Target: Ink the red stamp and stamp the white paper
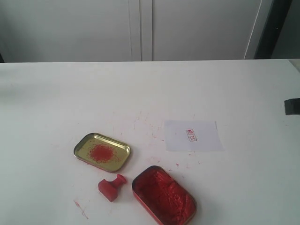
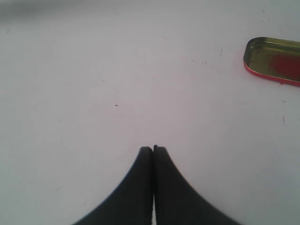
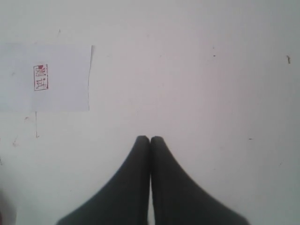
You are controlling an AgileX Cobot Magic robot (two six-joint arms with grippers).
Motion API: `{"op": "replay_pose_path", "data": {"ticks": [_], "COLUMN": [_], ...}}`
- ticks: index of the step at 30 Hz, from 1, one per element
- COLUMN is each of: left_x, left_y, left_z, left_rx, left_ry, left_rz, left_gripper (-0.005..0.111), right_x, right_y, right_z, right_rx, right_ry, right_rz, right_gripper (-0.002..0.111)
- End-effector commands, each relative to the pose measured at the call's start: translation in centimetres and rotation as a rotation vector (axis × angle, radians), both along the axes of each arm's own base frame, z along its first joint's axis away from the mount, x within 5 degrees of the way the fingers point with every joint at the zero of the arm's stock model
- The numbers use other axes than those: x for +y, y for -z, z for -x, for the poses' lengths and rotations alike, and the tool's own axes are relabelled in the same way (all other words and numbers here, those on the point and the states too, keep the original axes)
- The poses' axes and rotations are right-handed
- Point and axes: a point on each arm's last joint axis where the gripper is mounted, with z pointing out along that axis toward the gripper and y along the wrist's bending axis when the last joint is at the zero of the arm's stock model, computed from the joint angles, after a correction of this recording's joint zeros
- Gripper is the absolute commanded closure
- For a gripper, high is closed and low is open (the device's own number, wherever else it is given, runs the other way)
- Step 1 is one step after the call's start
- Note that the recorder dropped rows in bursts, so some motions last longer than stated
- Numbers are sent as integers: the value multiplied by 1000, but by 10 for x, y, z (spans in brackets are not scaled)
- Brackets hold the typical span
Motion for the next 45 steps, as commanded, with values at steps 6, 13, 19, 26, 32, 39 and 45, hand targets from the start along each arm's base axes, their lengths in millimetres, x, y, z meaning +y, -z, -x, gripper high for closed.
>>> {"op": "replay_pose_path", "data": {"ticks": [6,13,19,26,32,39,45], "left_x": [0,0,0,0,0,0,0], "left_y": [3,3,3,3,3,3,3], "left_z": [0,0,0,0,0,0,0], "left_rx": [9,9,9,9,9,9,9], "left_ry": [-3,-3,-3,-3,-3,-3,-3], "left_rz": [8,8,8,8,8,8,8], "left_gripper": [107,107,107,107,107,107,107], "right_x": [-3,-4,-5,-5,-5,-5,-5], "right_y": [-14,-23,-27,-32,-32,-32,-32], "right_z": [44,77,93,103,103,103,103], "right_rx": [-213,-342,-436,-493,-493,-493,-493], "right_ry": [6,6,6,5,5,5,5], "right_rz": [-5,-11,-17,-19,-19,-19,-19], "right_gripper": [108,108,108,108,108,108,108]}}
